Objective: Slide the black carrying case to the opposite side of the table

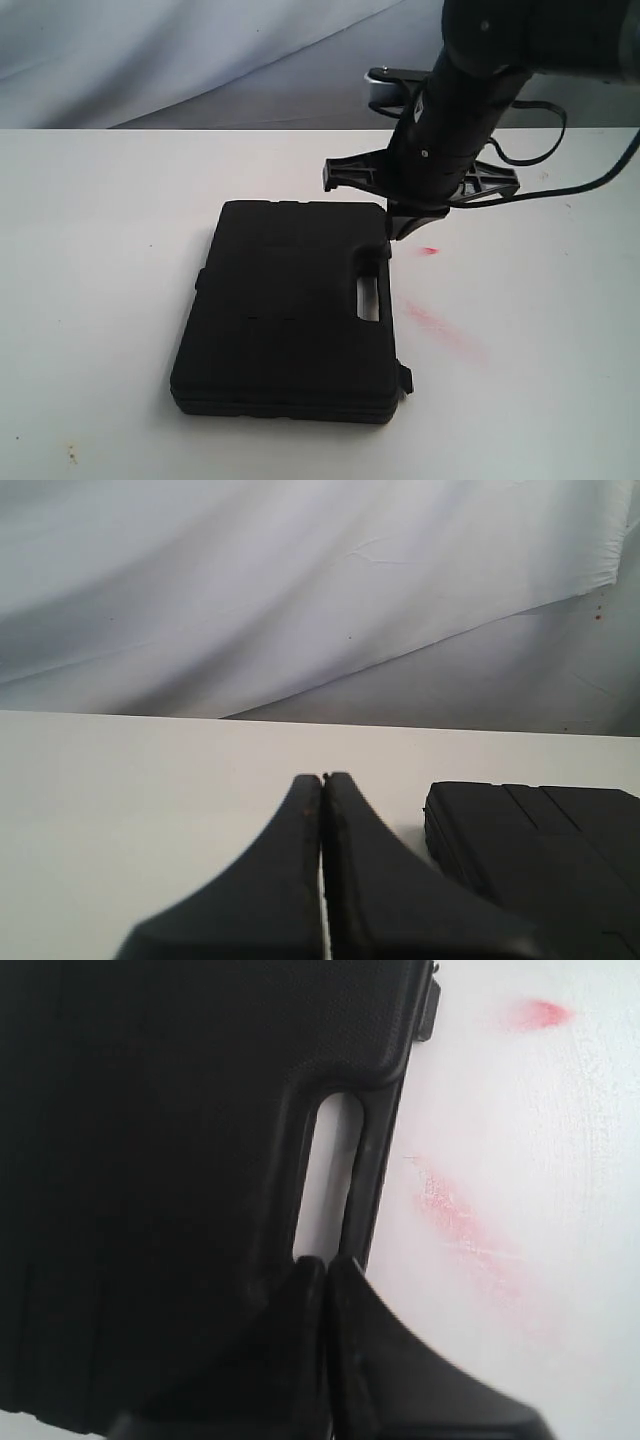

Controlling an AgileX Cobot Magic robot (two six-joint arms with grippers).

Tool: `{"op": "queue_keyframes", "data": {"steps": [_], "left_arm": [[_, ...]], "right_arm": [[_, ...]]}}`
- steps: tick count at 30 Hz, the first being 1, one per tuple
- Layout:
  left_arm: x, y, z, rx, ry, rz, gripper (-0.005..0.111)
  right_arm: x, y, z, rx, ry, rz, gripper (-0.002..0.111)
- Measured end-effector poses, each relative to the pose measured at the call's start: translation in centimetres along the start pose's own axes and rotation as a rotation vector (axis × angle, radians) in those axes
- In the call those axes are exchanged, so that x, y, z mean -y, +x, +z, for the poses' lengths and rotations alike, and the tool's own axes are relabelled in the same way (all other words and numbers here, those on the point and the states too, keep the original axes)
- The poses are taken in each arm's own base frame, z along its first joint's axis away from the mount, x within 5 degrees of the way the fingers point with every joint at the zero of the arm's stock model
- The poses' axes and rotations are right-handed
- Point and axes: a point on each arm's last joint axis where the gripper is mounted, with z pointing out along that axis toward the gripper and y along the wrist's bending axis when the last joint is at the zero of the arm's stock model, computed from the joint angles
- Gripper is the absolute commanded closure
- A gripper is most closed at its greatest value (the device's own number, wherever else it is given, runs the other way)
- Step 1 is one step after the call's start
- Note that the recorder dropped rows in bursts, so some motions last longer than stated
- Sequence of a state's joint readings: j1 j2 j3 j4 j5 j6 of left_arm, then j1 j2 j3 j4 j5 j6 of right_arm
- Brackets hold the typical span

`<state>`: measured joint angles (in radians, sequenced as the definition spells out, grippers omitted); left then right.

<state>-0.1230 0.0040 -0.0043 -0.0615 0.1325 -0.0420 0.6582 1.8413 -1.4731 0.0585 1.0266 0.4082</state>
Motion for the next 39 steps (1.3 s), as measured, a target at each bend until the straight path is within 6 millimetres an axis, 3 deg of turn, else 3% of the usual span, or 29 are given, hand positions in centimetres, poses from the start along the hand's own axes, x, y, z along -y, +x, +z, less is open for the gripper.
{"op": "queue_keyframes", "data": {"steps": [9, 21, 25, 31, 39], "left_arm": [[0.0, 0.0, 0.0, 0.000, 0.000, 0.000, 0.107], [0.0, 0.0, 0.0, 0.000, 0.000, 0.000, 0.107], [0.0, 0.0, 0.0, 0.000, 0.000, 0.000, 0.107], [0.0, 0.0, 0.0, 0.000, 0.000, 0.000, 0.107], [0.0, 0.0, 0.0, 0.000, 0.000, 0.000, 0.107]], "right_arm": [[0.1, -0.4, 4.0, -0.055, 0.034, 0.022, 0.108], [-0.1, -1.0, 5.0, -0.005, 0.014, 0.024, 0.108], [-0.1, -1.1, 5.0, -0.002, 0.015, 0.023, 0.096], [0.0, -1.1, 5.0, 0.003, 0.026, 0.039, 0.071], [0.3, -1.2, 5.0, 0.017, 0.054, 0.051, 0.068]]}}
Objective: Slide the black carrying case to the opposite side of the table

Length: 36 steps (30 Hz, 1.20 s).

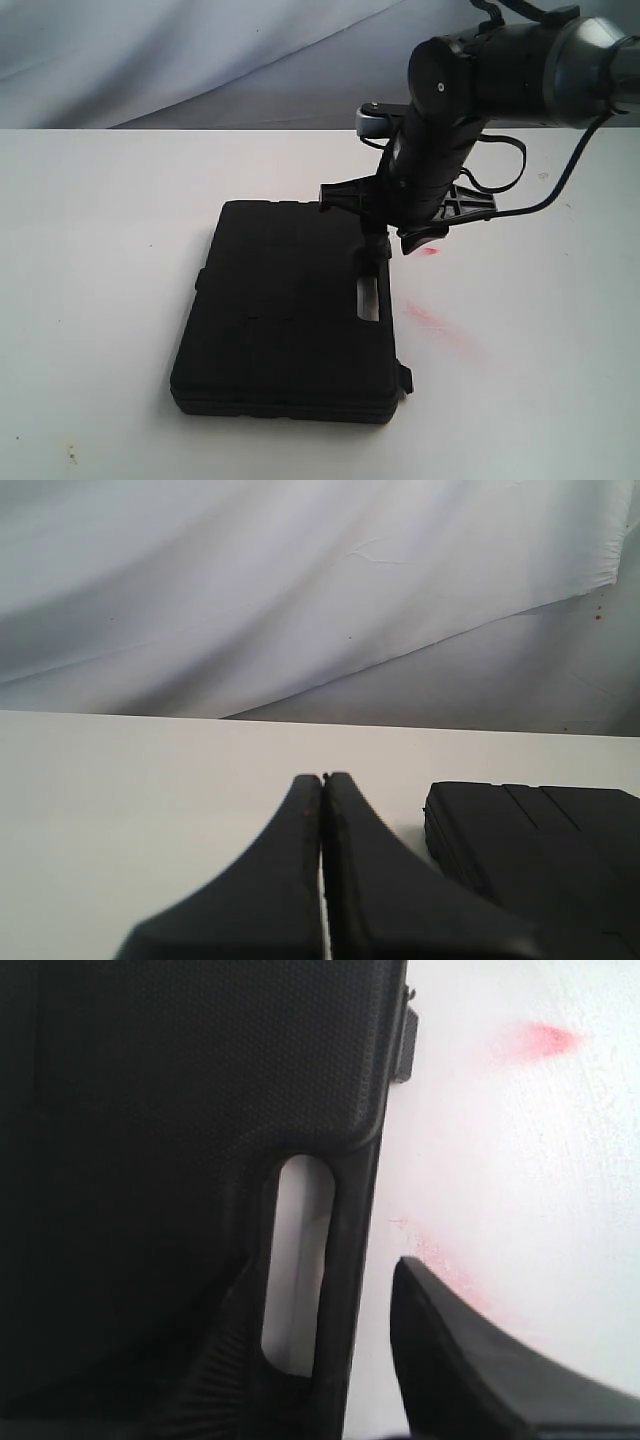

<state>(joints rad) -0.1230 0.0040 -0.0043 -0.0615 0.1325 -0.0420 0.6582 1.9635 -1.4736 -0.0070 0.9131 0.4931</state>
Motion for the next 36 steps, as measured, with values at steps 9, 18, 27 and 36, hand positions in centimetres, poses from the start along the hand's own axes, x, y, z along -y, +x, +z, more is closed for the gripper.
{"op": "queue_keyframes", "data": {"steps": [9, 18, 27, 36], "left_arm": [[0.0, 0.0, 0.0, 0.000, 0.000, 0.000, 0.107], [0.0, 0.0, 0.0, 0.000, 0.000, 0.000, 0.107], [0.0, 0.0, 0.0, 0.000, 0.000, 0.000, 0.107], [0.0, 0.0, 0.0, 0.000, 0.000, 0.000, 0.107]], "right_arm": [[0.1, -0.1, 0.1, 0.011, 0.011, -0.004, 0.068], [0.1, 0.3, 3.8, -0.069, 0.038, 0.007, 0.068], [0.2, 0.5, 6.7, -0.108, 0.057, 0.011, 0.068], [0.2, 0.4, 8.0, -0.095, 0.050, 0.011, 0.070]]}}
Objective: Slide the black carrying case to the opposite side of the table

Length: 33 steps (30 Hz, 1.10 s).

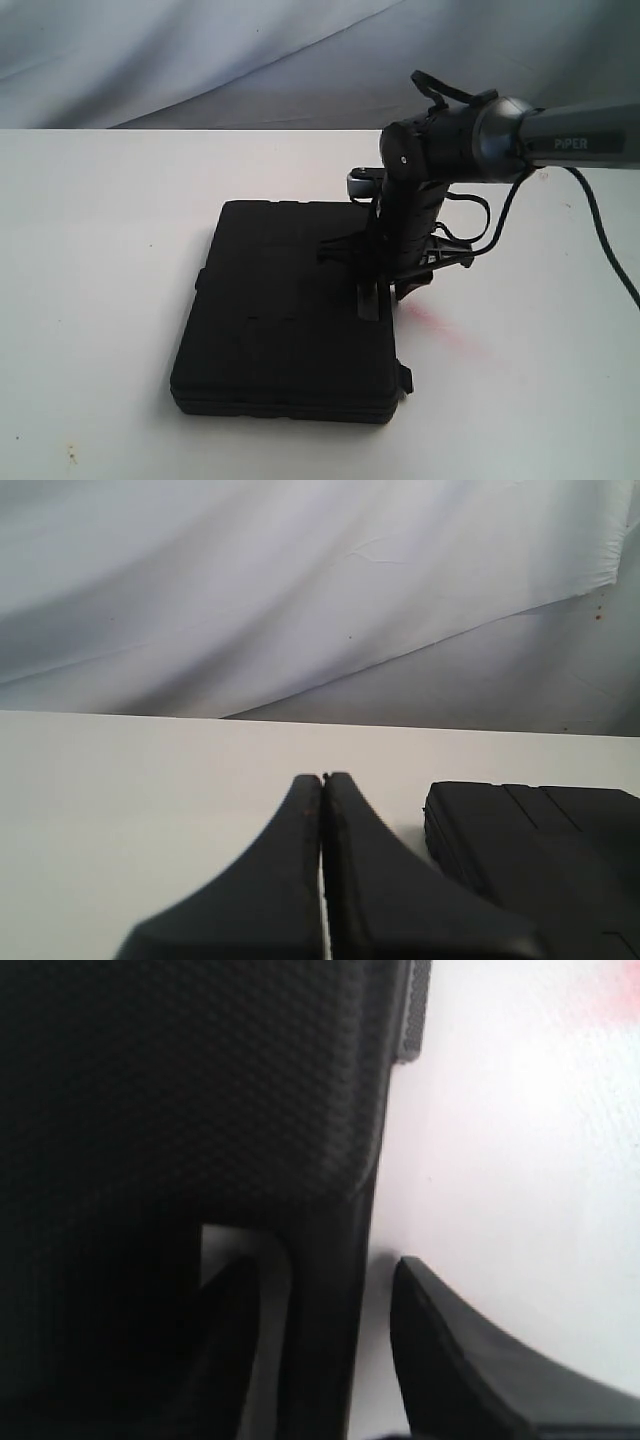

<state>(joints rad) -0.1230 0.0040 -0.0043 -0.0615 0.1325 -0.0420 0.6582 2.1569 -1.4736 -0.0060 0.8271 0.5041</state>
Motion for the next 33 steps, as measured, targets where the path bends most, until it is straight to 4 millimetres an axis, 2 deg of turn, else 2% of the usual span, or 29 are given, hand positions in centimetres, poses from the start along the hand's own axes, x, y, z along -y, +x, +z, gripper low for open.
{"op": "queue_keyframes", "data": {"steps": [7, 9, 10, 11, 33], "left_arm": [[0.00, 0.00, 0.00, 0.000, 0.000, 0.000, 0.107], [0.00, 0.00, 0.00, 0.000, 0.000, 0.000, 0.107], [0.00, 0.00, 0.00, 0.000, 0.000, 0.000, 0.107], [0.00, 0.00, 0.00, 0.000, 0.000, 0.000, 0.107], [0.00, 0.00, 0.00, 0.000, 0.000, 0.000, 0.107]], "right_arm": [[0.00, -0.01, 0.17, 0.000, 0.000, 0.000, 0.083], [0.00, -0.01, 0.17, 0.000, 0.000, 0.000, 0.094], [0.00, -0.01, 0.17, 0.000, 0.000, -0.002, 0.106], [-0.06, -0.02, 0.13, -0.001, -0.005, 0.000, 0.108], [0.27, -0.20, 0.13, 0.000, -0.003, -0.082, 0.108]]}}
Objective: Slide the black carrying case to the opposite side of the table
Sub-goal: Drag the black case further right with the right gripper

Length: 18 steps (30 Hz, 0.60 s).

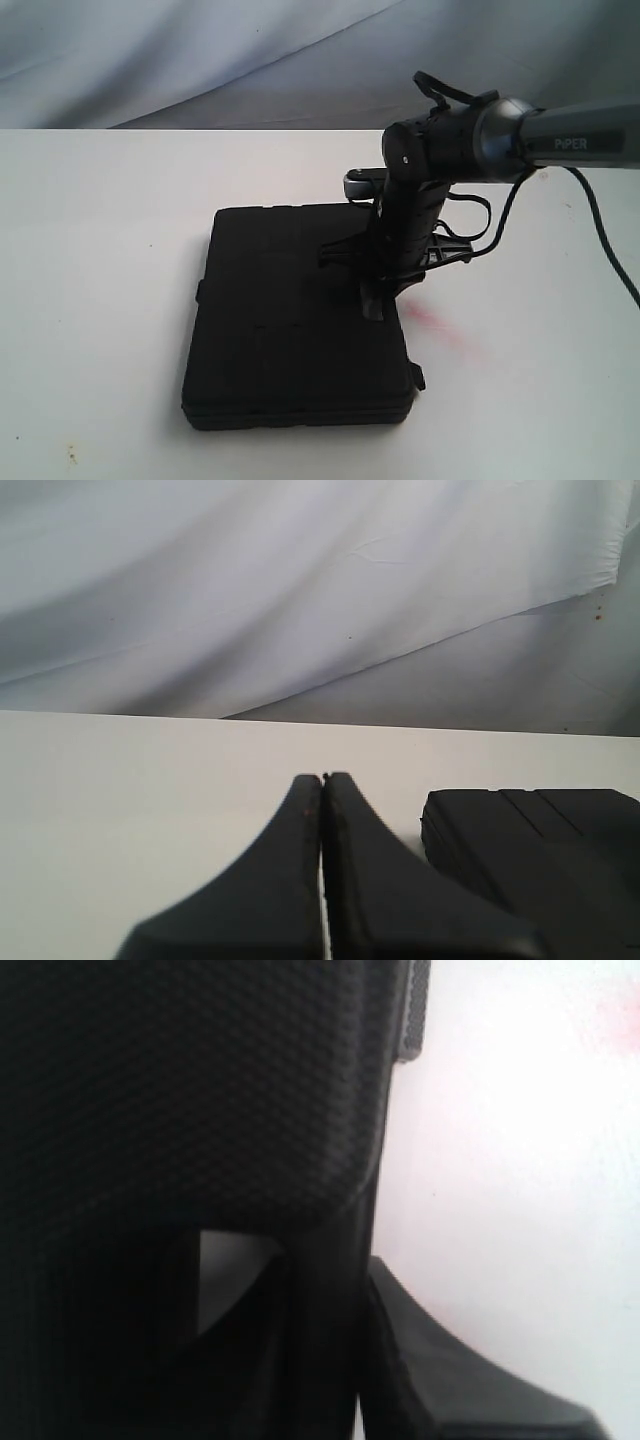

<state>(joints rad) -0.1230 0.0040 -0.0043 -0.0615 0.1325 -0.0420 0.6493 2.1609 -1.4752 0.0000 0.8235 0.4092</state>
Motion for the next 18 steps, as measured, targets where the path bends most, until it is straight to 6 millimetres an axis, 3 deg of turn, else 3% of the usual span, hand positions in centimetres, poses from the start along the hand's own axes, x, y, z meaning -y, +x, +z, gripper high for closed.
{"op": "queue_keyframes", "data": {"steps": [18], "left_arm": [[0.0, 0.0, 0.0, 0.000, 0.000, 0.000, 0.107]], "right_arm": [[3.1, -1.0, 0.0, -0.018, 0.005, 0.005, 0.108]]}}
